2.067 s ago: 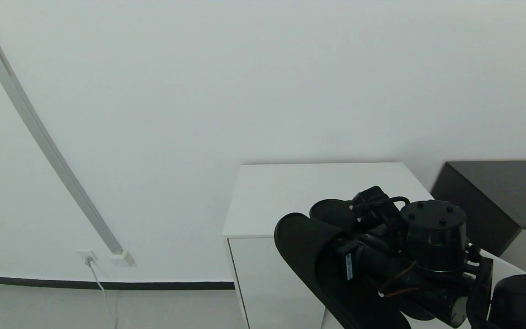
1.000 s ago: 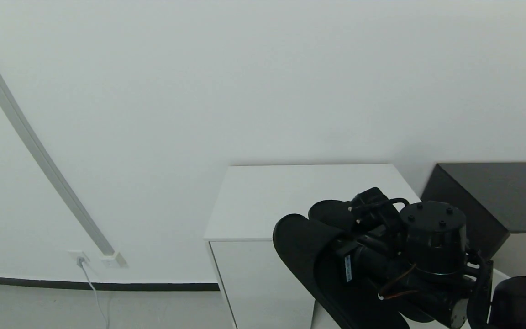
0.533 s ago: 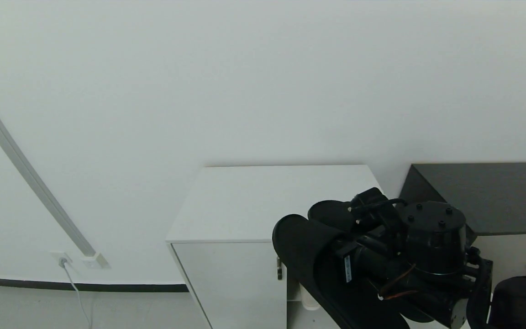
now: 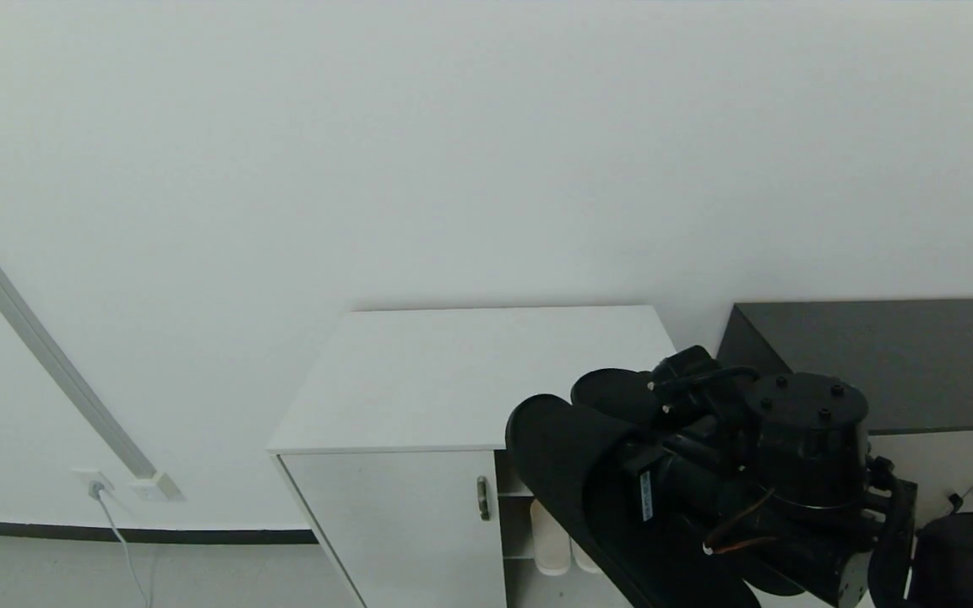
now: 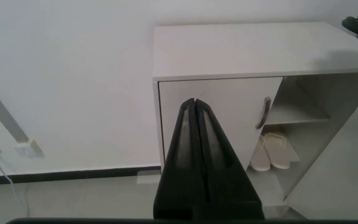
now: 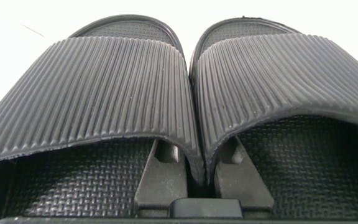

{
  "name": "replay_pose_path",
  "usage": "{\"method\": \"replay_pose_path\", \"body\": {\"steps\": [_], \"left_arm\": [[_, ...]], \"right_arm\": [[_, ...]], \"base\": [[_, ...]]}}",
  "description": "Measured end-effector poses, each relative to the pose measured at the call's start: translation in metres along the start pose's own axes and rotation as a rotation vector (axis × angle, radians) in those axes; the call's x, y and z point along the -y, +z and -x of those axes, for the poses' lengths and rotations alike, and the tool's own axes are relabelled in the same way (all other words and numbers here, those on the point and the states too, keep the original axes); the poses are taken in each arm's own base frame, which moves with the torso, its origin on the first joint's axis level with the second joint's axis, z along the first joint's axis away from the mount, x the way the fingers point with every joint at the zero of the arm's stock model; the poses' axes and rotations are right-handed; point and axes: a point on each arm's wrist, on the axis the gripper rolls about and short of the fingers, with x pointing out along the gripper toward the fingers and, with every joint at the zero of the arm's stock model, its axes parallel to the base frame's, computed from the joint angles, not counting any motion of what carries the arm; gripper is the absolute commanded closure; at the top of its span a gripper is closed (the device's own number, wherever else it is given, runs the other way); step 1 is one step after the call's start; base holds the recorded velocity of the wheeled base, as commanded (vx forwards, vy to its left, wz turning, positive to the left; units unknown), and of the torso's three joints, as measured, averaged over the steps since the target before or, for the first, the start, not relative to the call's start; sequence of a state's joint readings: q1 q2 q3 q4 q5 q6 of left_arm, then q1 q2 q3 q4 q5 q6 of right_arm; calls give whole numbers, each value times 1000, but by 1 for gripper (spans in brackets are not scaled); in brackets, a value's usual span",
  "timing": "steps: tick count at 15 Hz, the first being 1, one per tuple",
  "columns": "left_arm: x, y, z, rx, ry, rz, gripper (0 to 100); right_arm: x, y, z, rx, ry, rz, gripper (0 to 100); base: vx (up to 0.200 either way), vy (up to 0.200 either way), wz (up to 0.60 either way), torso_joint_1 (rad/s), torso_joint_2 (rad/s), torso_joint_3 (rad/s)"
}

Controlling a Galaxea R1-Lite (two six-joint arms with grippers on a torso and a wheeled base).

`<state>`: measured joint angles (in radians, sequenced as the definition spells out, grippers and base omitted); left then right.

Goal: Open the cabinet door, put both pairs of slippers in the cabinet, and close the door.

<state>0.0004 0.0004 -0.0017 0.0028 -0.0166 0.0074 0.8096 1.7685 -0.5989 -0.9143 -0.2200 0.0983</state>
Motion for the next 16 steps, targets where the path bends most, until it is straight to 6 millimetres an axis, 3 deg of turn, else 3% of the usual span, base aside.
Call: {"method": "replay_pose_path", "body": {"steps": [4, 10, 16], "left_arm": [[0, 0, 0, -1, -1, 0, 100], [0, 0, 0, 0, -2, 0, 100], [0, 0, 0, -1, -1, 0, 100]], "right_arm": [[0, 2, 0, 6, -1, -2, 100], [1, 0, 0, 1, 0, -4, 100], [5, -6, 3, 3, 5, -4, 100]], "base": [[0, 0, 0, 0, 0, 0], [-200, 0, 0, 2, 2, 2], [0, 0, 0, 0, 0, 0]]}}
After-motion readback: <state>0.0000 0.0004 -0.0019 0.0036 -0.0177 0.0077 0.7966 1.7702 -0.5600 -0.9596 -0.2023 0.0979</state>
